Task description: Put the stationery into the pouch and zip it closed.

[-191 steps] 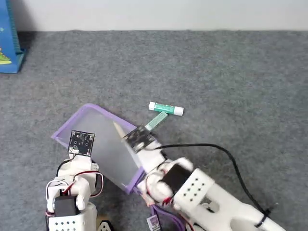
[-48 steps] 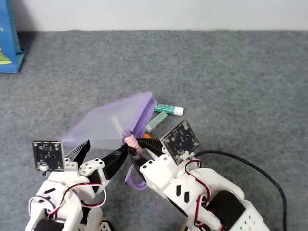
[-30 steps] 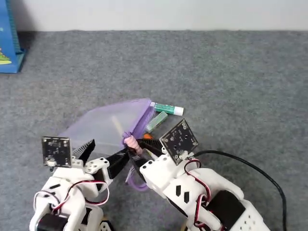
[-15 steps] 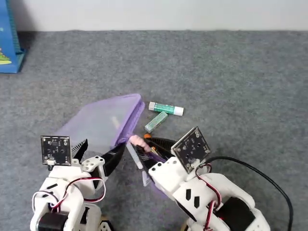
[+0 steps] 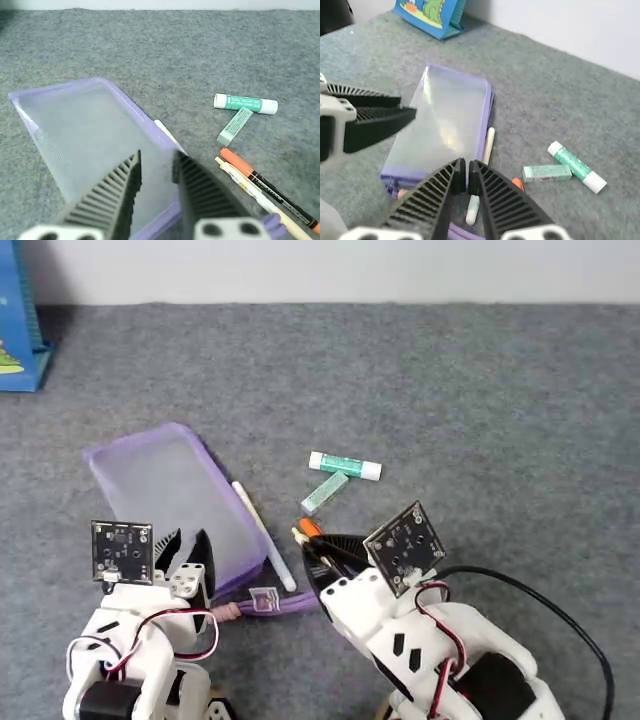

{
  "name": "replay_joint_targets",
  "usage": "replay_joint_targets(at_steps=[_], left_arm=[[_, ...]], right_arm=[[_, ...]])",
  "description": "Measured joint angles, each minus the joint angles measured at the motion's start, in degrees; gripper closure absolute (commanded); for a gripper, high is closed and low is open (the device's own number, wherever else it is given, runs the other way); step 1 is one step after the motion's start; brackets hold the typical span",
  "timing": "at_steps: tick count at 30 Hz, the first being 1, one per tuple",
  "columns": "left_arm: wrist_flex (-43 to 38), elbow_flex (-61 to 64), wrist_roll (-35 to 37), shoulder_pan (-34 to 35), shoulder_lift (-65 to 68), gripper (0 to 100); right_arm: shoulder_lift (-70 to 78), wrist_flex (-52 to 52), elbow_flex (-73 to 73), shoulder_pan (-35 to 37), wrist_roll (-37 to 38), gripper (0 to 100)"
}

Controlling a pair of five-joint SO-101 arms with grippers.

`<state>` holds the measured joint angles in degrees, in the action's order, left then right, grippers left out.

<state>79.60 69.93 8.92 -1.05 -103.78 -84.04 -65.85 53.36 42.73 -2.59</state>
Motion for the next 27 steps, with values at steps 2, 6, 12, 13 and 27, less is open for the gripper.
replay_joint_targets(at_steps=[2, 6, 12, 13, 27], left_arm=[[-0.2, 0.0, 0.0, -0.1, 0.0, 98], [-1.5, 0.0, -0.6, 0.5, 0.0, 97], [-3.1, 0.0, -6.9, 8.2, 0.0, 97], [-3.6, 0.0, -7.6, 10.1, 0.0, 95], [-4.0, 1.3, -8.7, 19.3, 0.0, 92]], right_arm=[[0.0, -1.2, 0.0, 0.0, 0.0, 99.1], [0.0, -1.8, 3.3, 0.1, 0.0, 99.1], [3.5, -1.8, 9.1, 0.0, 0.0, 98.7], [4.7, -1.8, 9.1, 0.0, 0.0, 98.7], [40.9, -1.8, 0.7, 4.5, 8.4, 75.0]])
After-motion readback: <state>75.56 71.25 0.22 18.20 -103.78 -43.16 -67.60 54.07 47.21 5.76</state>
